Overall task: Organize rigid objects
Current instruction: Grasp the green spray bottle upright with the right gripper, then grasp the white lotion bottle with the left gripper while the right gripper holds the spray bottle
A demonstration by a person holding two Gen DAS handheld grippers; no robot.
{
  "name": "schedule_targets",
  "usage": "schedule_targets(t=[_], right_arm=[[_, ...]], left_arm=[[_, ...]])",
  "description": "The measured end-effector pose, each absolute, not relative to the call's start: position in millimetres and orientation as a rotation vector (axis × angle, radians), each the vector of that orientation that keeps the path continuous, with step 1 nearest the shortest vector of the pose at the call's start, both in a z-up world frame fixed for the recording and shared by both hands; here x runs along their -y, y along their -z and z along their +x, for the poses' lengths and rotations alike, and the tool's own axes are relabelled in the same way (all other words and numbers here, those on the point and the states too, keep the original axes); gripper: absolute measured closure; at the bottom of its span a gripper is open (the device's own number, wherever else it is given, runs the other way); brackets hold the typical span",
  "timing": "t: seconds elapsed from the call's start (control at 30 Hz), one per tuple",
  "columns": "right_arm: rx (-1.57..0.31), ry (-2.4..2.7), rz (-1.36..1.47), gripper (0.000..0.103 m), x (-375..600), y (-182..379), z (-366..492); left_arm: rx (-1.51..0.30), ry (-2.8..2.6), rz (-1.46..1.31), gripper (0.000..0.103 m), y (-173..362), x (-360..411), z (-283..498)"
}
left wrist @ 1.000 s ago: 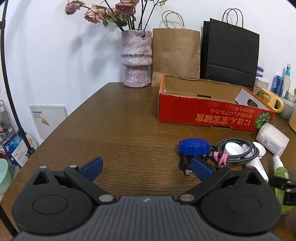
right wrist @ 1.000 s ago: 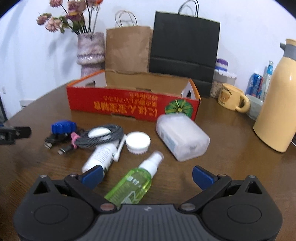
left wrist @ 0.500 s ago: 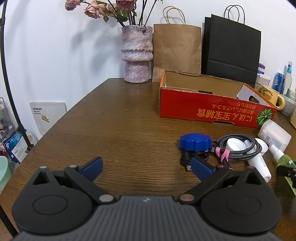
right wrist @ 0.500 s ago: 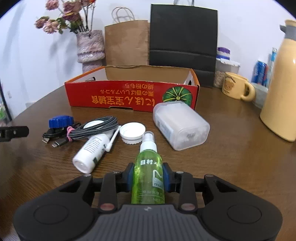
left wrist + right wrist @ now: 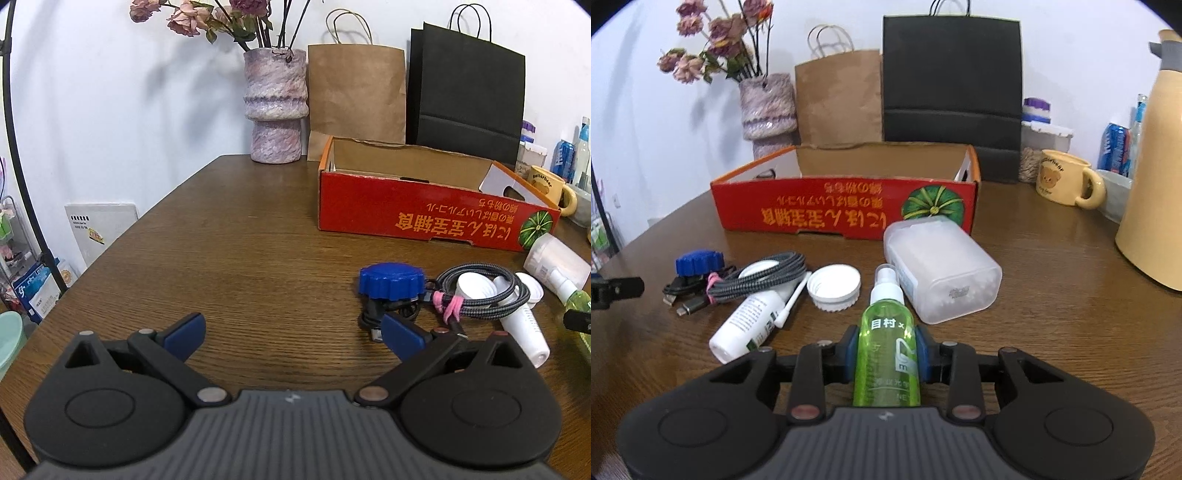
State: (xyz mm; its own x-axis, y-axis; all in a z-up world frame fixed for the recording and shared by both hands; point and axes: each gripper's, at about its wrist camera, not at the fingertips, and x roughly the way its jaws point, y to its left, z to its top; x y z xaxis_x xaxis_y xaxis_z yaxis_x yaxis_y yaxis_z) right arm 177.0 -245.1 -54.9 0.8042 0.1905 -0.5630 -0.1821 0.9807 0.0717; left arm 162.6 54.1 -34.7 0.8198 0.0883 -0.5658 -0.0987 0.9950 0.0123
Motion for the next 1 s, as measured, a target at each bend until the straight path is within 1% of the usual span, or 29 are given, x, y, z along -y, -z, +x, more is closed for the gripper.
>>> schedule_targets(t=[0.23,0.5,0.87,0.9,0.93,1.0], right_arm=[[-0.545,-0.186,-0.014,0.073,242.6,50.1,166.6],[-0.485,-0.178,0.001,0.073,249.9,41.8,156.9],[-0.426,-0.188,0.019,0.073,269.0,33.5,147.8],[-0.424,-0.185,0.019,0.073,271.7,33.3,147.6],[-0.423,-0.180,0.019,0.073,274.9,33.3,147.8],[-0.422,-0.170,0.021,0.073,281.4,33.3,148.1]], left_arm=[[-0.574,-0.072,-0.028,0.000,31.0,-33.3,156.1],[-0.556,-0.003,-0.004,0.000,27.7,11.5,149.4],[-0.597,0.078,0.069,0.000,37.1,76.5,157.8],[-0.605,0.079,0.070,0.002,38.5,80.2,160.6],[-0.615,0.080,0.073,0.007,40.1,83.9,163.8],[-0.634,0.085,0.071,0.012,43.2,90.4,169.0]])
